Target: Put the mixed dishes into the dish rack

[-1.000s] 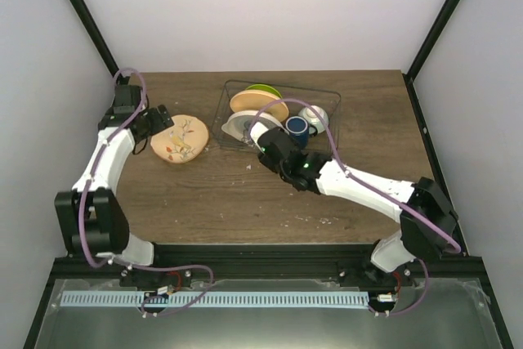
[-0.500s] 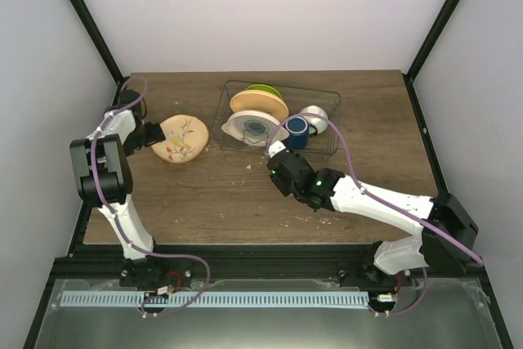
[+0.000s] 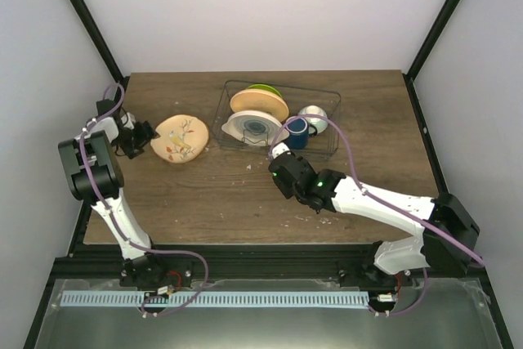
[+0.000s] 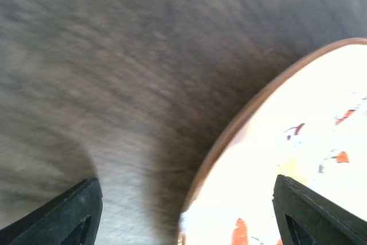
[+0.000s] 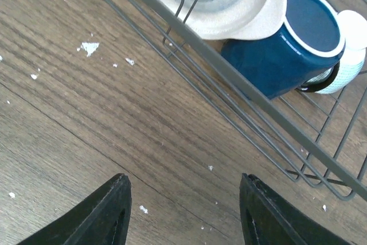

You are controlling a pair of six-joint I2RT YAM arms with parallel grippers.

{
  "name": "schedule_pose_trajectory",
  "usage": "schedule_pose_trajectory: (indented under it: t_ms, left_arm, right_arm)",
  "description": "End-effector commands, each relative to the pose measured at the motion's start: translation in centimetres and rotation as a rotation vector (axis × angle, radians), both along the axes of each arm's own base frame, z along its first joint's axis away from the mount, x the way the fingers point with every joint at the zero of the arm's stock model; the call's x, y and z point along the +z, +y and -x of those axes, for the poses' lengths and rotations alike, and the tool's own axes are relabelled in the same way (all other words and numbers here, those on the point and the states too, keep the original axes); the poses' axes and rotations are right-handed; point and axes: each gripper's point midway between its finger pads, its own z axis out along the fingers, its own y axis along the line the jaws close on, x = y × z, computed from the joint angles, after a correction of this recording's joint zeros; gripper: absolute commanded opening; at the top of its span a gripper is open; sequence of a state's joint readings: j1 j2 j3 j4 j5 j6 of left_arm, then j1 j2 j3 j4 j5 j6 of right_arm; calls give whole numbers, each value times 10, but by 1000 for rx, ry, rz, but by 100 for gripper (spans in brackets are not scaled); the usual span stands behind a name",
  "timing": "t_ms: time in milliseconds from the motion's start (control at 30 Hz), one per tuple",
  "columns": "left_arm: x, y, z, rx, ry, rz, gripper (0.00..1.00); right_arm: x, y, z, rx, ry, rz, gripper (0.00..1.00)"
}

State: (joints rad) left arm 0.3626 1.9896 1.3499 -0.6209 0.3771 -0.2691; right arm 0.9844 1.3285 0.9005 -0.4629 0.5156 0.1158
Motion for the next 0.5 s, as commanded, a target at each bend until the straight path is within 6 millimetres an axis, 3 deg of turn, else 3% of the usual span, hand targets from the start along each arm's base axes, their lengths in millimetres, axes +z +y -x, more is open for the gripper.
schedule_pose_trajectory:
  t_ms: [0,300,467]
  left_arm:
    - [-31,-33,4,-22,19,194,82]
    - [-52,-46,8,-1,30,300,68]
    - [-57,-49,9,0,32,312,51]
  right_arm:
    - [-3,4,0,-13,20,7,53]
    - [-3,1,0,-22,19,17,53]
    - [-5,0,1,-23,22,22,53]
